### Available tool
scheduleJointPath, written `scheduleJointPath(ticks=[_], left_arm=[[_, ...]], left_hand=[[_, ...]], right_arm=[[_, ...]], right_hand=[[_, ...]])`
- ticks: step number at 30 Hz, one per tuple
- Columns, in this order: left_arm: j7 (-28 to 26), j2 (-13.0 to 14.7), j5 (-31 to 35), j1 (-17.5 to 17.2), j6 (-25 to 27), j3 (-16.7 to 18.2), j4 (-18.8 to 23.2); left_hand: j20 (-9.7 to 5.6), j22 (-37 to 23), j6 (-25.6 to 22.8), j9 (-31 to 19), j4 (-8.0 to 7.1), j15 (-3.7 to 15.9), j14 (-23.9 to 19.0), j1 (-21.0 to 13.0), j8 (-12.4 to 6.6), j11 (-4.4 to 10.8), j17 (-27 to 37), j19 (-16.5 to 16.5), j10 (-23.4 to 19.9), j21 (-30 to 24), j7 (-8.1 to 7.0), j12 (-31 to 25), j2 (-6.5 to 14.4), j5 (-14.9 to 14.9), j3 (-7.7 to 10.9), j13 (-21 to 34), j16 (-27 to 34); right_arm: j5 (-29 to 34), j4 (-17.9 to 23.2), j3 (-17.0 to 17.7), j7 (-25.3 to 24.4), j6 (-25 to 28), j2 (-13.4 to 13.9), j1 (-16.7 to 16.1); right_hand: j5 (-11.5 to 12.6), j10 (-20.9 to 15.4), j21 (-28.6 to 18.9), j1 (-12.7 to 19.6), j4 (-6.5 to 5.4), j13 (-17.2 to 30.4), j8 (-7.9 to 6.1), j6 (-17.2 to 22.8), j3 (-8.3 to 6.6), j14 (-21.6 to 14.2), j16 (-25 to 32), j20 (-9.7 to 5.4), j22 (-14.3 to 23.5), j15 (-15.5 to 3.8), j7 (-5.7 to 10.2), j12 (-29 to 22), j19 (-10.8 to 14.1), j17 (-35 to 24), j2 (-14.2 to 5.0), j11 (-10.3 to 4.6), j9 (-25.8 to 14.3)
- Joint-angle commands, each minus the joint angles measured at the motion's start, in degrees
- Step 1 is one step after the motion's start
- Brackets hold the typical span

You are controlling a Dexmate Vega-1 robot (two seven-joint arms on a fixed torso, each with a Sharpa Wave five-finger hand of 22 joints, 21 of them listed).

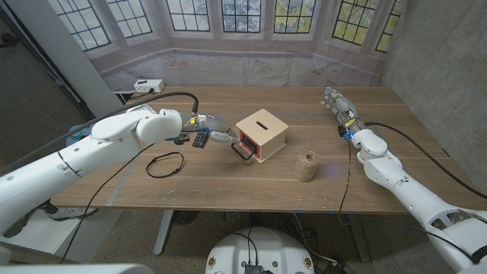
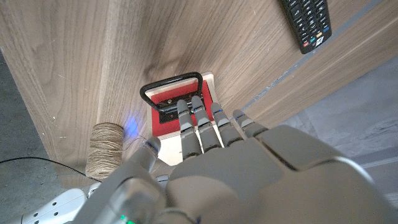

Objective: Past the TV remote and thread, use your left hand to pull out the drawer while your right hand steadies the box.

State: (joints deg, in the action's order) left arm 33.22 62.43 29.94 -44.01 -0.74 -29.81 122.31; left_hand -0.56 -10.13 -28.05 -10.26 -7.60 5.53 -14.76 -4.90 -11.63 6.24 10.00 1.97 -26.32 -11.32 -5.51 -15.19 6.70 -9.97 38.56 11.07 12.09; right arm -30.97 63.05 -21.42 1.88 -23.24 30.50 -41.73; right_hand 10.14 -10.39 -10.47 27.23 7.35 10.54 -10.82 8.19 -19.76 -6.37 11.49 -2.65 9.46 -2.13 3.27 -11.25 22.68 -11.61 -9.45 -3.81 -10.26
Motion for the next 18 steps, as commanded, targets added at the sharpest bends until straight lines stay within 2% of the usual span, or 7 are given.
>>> scheduleJointPath(ticks=[1, 10, 18], left_arm=[[3.65, -1.87, 0.32, 1.96, 1.19, -1.76, -0.77], [3.71, -2.90, -0.91, 3.02, 0.39, -2.41, -2.04], [3.95, -3.26, -1.81, 3.65, 0.33, -2.77, -2.61]], left_hand=[[-0.68, -0.13, -0.36, -0.17, -0.47, 0.37, -0.82, 0.80, 0.15, 0.04, 0.32, 1.21, -0.37, -0.59, 0.36, 0.09, 0.02, -0.26, -0.10, 0.18, 0.12], [-1.09, -0.05, -0.73, -0.17, -0.14, 0.97, -4.21, 0.99, 0.27, 0.30, 0.09, 4.04, -1.11, -1.37, 0.43, 0.33, -0.09, -0.39, 0.09, 0.20, 0.50], [-1.01, -0.01, -1.30, -0.16, 0.31, 1.49, -6.41, 0.86, 0.21, 0.56, -0.11, 4.78, -1.93, -1.37, 0.19, 0.35, -0.27, -0.43, 0.30, 0.20, 0.59]], right_arm=[[-0.32, -1.40, 0.17, 0.49, -0.79, -0.25, 0.30], [-0.44, -2.40, 0.23, 0.92, -1.20, -0.25, 0.54], [-0.54, -2.89, 0.30, 1.10, -1.50, -0.24, 0.59]], right_hand=[[-0.06, -0.10, -0.45, 0.63, -0.03, 0.27, 0.01, 0.21, -0.16, -0.03, 0.51, -1.05, 0.27, -2.36, 0.03, -0.09, 0.38, -0.06, -0.21, 0.17, -0.26], [-0.05, -0.06, -0.47, 0.65, -0.04, 0.27, 0.01, 0.18, -0.15, -0.01, 0.52, -1.08, 0.27, -2.31, 0.03, -0.06, 0.41, -0.07, -0.19, 0.17, -0.26], [-0.05, -0.08, -0.47, 0.67, -0.06, 0.27, 0.01, 0.18, -0.15, 0.02, 0.53, -1.08, 0.27, -2.34, 0.05, -0.05, 0.38, -0.08, -0.20, 0.20, -0.26]])
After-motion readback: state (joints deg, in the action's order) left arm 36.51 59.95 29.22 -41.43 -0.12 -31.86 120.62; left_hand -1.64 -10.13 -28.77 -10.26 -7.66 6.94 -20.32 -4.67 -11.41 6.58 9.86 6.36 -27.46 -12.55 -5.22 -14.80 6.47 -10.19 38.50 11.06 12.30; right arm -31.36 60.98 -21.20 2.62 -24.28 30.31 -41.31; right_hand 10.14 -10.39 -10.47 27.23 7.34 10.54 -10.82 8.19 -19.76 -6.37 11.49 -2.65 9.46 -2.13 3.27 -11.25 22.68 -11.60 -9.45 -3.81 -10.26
